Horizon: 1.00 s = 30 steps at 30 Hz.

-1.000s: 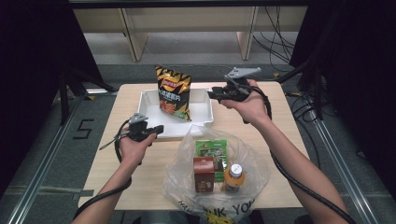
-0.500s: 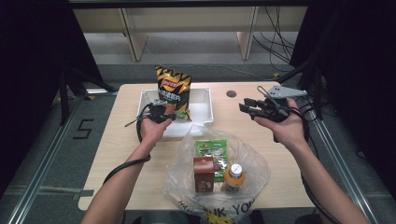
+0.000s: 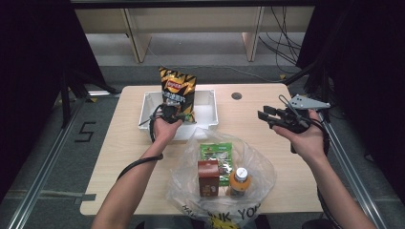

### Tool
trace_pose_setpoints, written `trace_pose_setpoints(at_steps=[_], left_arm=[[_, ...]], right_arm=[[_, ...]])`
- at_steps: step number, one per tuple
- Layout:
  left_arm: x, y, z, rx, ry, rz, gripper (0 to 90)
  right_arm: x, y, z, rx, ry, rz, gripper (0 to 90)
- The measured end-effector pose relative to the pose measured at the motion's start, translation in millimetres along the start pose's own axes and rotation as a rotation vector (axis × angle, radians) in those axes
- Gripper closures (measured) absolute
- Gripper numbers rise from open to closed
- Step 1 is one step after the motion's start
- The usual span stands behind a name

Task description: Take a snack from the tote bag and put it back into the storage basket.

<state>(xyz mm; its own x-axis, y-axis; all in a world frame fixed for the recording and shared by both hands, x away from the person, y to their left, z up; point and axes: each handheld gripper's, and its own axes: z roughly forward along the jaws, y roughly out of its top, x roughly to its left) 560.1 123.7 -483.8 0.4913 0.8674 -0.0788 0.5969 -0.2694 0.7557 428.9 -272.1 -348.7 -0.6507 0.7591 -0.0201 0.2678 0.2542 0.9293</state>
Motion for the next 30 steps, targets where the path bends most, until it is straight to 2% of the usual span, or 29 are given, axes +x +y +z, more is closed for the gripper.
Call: trace_pose_setpoints(at_steps=[1, 2, 3, 4, 6, 7, 8, 10, 11, 12, 13, 17, 20, 23, 30], left_arm=[[0.3, 1.1, 0.4, 0.002, 0.002, -0.003, 89.8], [0.4, 1.9, 1.0, 0.001, 0.004, -0.005, 89.8], [-0.2, 2.6, 2.0, -0.001, 0.005, -0.009, 89.9], [-0.2, 2.6, 2.0, -0.001, 0.005, -0.009, 89.8], [-0.9, 5.1, 5.1, 0.000, 0.007, -0.004, 89.8], [-0.6, 5.9, 5.6, 0.006, 0.015, 0.003, 89.8], [-1.2, 6.4, 7.0, -0.002, 0.026, -0.001, 89.8], [-0.2, 7.8, 8.3, 0.009, 0.029, 0.002, 89.8], [-0.2, 7.8, 8.3, 0.009, 0.029, 0.002, 89.8], [0.4, 8.4, 9.2, 0.012, 0.031, 0.005, 89.8], [0.4, 9.2, 11.0, 0.005, 0.032, -0.002, 89.8], [-1.4, 10.5, 13.8, -0.001, 0.045, 0.001, 89.8], [-2.3, 12.3, 14.1, 0.006, 0.039, 0.010, 89.8], [-3.2, 13.1, 15.4, -0.001, 0.041, 0.008, 89.8], [-5.3, 16.0, 18.0, -0.001, 0.048, 0.019, 89.7]], right_arm=[[2.6, 0.1, 0.6, -0.017, -0.006, 0.040, 65.6], [-0.4, -0.5, -1.4, -0.010, -0.011, 0.011, 65.6], [-0.5, 0.4, -1.3, -0.022, 0.000, 0.021, 65.6], [-0.3, 0.7, -1.9, -0.026, -0.010, 0.034, 65.6], [-3.1, 0.5, -4.1, -0.022, -0.006, 0.009, 65.6], [-1.8, 1.5, -4.3, -0.028, -0.012, 0.034, 65.5], [-3.8, 0.4, -5.8, -0.017, -0.008, 0.005, 65.5], [-3.8, 0.6, -6.0, -0.016, -0.013, 0.012, 65.5], [-4.2, 0.0, -7.4, 0.005, 0.016, 0.001, 65.5], [-4.2, 0.0, -7.4, 0.005, 0.016, 0.001, 65.5], [-1.1, -0.1, -3.9, -0.029, -0.011, 0.045, 65.5], [-2.8, -0.6, -3.4, -0.024, -0.004, 0.037, 65.4], [-3.6, -0.8, -3.3, -0.021, -0.003, 0.038, 65.4], [-2.0, -1.5, -2.5, -0.031, -0.018, 0.048, 65.3], [-2.2, -1.5, -1.9, -0.025, -0.010, 0.056, 65.2]])
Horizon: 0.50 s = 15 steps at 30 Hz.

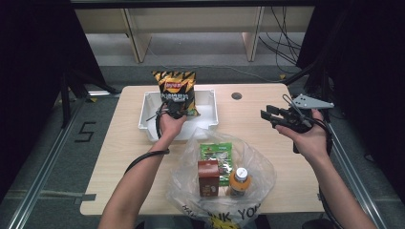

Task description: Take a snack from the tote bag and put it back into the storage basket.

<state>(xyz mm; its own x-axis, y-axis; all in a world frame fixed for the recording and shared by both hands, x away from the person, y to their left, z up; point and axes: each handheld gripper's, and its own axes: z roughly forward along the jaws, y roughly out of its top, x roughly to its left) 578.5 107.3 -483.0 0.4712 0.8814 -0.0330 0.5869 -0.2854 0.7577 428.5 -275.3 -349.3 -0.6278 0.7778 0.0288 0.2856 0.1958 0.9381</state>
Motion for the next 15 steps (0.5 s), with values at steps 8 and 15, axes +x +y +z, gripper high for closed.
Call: trace_pose_setpoints(at_steps=[8, 15], left_arm=[[-0.5, 0.5, -4.5, -0.005, 0.008, 0.009, 89.1], [2.2, -1.9, -12.6, -0.010, -0.001, 0.005, 86.9]], right_arm=[[-3.4, -0.6, -1.1, 0.018, 0.000, -0.039, 64.7], [1.2, 1.1, -0.2, 0.018, 0.005, -0.027, 64.1]])
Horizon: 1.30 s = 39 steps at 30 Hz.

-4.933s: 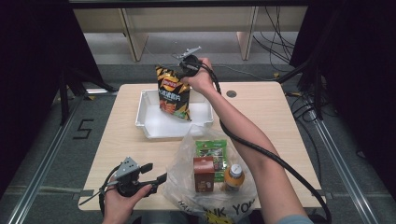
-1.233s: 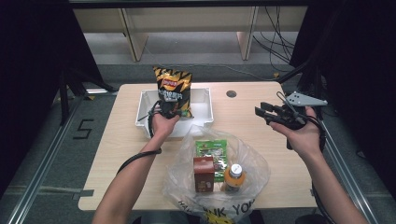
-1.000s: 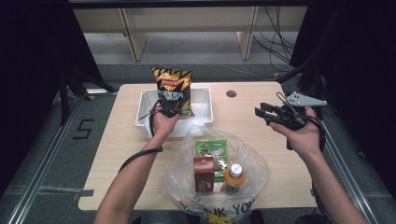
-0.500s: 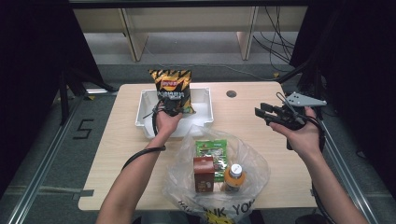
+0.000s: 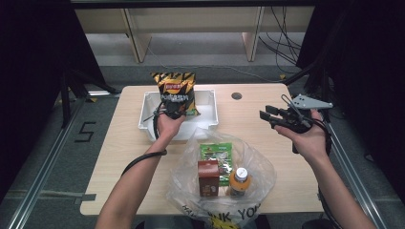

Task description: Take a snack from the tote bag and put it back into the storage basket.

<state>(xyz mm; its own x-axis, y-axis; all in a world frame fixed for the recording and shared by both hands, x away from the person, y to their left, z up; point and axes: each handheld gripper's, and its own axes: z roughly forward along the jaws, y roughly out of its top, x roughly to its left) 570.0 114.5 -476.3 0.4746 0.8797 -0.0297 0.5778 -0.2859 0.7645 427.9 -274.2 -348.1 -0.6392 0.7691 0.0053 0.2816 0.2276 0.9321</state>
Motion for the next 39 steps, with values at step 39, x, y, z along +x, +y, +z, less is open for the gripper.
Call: trace_pose_setpoints(at_steps=[39], left_arm=[[-98.7, -18.2, -124.7, -0.040, -0.411, 0.119, 65.9]], right_arm=[[60.1, -18.4, 81.1, 0.405, 0.474, -0.066, 78.1]])
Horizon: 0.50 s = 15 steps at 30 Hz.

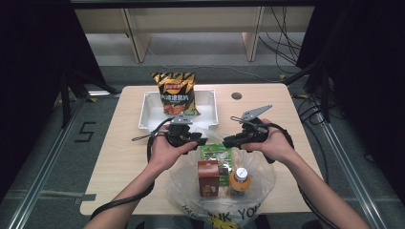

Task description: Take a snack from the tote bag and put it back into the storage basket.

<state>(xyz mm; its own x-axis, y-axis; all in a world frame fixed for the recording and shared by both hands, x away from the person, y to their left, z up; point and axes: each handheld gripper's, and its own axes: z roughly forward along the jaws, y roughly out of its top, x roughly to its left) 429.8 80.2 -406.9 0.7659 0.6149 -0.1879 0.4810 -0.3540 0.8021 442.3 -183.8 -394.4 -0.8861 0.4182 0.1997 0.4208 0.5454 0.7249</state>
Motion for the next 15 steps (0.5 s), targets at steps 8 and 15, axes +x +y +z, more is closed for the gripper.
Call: trace_pose_setpoints(at_steps=[8, 15], left_arm=[[5.6, -10.6, 33.6, 0.157, 0.030, 0.005, 68.2], [12.1, -19.7, 49.8, 0.229, 0.080, 0.012, 67.2]], right_arm=[[-10.3, -16.0, 20.6, 0.158, -0.042, -0.016, 74.4], [-19.7, -29.0, 31.8, 0.232, -0.107, -0.013, 68.8]])
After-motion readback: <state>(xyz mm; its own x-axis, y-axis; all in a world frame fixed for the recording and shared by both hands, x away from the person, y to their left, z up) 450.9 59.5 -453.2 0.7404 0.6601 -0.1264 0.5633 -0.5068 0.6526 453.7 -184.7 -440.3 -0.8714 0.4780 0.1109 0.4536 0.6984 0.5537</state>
